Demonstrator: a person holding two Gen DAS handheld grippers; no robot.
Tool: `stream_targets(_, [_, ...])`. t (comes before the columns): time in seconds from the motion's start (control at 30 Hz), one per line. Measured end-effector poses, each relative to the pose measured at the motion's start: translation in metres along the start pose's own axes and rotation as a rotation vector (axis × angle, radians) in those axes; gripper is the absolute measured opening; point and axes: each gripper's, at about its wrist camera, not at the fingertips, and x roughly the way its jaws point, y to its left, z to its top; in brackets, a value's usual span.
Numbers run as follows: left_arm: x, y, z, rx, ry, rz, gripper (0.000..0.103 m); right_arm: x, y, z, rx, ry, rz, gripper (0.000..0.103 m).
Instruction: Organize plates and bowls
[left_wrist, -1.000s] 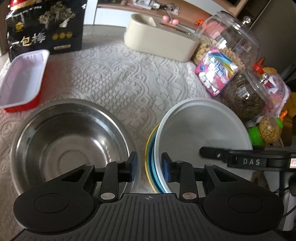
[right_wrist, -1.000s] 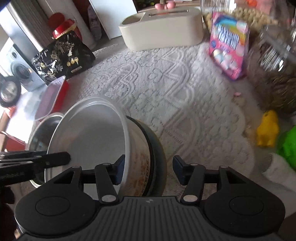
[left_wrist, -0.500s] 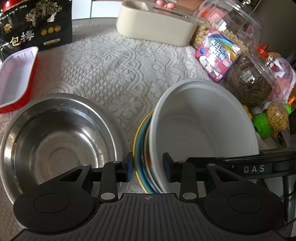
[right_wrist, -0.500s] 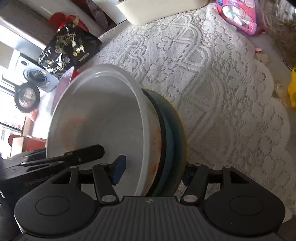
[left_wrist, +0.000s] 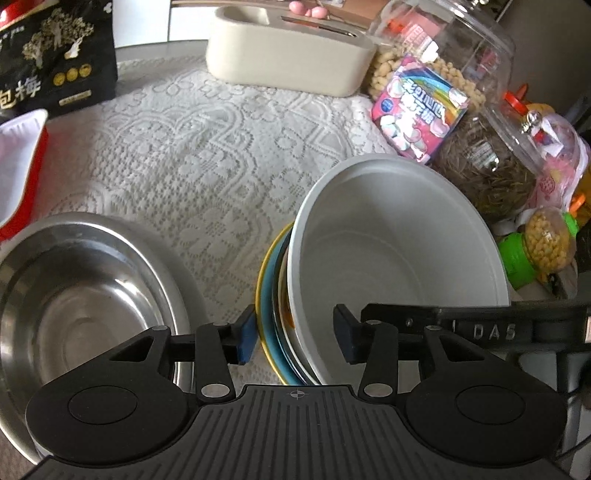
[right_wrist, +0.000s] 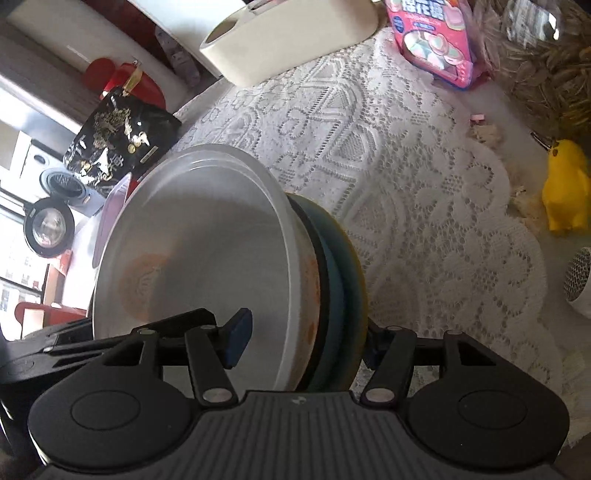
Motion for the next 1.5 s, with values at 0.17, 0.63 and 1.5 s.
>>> stream_targets(0.17, [-0.002,0.01,0.0,-0.05,-0.023,-0.044,0.044,-0.002,0.002,0.0,-0.016,-0.026,-0.014,0.06])
stream_targets(0.63, [0.001,0.002,-0.004,-0.018,-0.036,-0.01,0.043,0.004,-0.007,0.002,0.01,0.009,0.005,0.06])
stream_targets(1.5, [-0.007,0.01,-0.019,-0.082,-0.03,-0.039,0.038,-0.003,0.004,-0.001,-0.099,-0.059,-0.062,0.059])
